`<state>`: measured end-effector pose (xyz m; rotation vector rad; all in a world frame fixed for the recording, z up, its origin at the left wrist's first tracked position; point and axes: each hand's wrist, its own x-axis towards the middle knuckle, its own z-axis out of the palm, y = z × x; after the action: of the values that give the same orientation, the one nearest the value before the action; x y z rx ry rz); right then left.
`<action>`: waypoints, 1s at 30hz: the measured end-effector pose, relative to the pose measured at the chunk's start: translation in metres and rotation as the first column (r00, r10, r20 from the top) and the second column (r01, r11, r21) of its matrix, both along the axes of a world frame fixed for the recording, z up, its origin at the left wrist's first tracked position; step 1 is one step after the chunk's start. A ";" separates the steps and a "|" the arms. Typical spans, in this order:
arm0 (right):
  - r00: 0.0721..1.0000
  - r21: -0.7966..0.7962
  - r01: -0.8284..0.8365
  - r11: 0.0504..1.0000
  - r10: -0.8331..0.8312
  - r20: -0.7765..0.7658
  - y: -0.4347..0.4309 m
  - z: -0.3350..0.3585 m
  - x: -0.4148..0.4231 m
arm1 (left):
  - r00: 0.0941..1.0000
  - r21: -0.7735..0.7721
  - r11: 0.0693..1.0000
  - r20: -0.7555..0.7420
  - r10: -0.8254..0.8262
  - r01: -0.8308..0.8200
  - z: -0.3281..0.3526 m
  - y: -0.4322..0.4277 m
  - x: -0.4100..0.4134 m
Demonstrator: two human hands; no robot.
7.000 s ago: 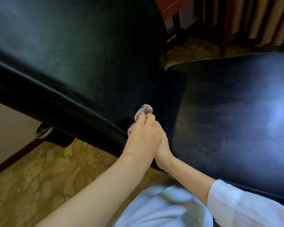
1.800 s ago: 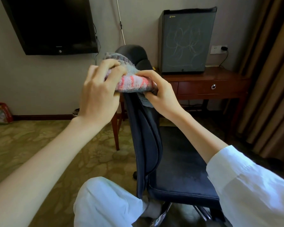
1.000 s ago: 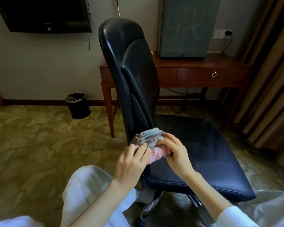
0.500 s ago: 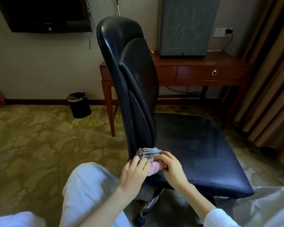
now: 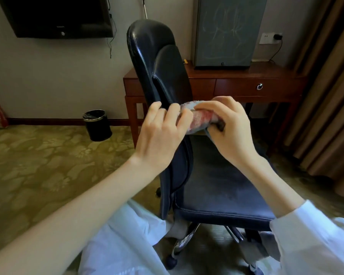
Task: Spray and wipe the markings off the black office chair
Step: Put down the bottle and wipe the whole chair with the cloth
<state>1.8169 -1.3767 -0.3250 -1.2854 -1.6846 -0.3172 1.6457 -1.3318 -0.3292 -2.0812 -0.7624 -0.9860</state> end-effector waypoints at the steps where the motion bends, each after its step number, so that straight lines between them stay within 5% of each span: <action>1: 1.000 -0.019 0.005 1.000 -0.005 0.019 0.001 -0.004 0.000 | 0.999 0.028 0.999 -0.050 0.017 -0.016 -0.007 0.002 0.001; 6: 0.999 -0.140 -0.021 0.990 0.016 -0.037 0.000 -0.064 -0.003 | 0.978 0.107 0.994 -0.204 0.034 -0.012 -0.047 0.006 0.002; 23: 0.993 -0.589 0.071 0.805 -0.115 -0.037 -0.023 -0.224 -0.012 | 0.929 -0.182 0.980 -0.342 -0.141 0.082 -0.212 0.001 0.003; 26: 0.987 -0.556 0.063 0.829 -0.135 -0.090 -0.026 -0.219 -0.013 | 0.939 -0.269 0.957 -0.290 -0.185 0.105 -0.202 -0.003 0.004; 30: 0.984 -0.338 0.043 0.940 -0.099 -0.151 -0.024 -0.175 -0.012 | 0.970 -0.198 0.969 -0.163 -0.181 0.148 -0.148 -0.006 0.000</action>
<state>1.8044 -1.4002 -0.5001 -1.5778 -1.5951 0.0392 1.6459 -1.3383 -0.4773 -2.3895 -0.6144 -0.8254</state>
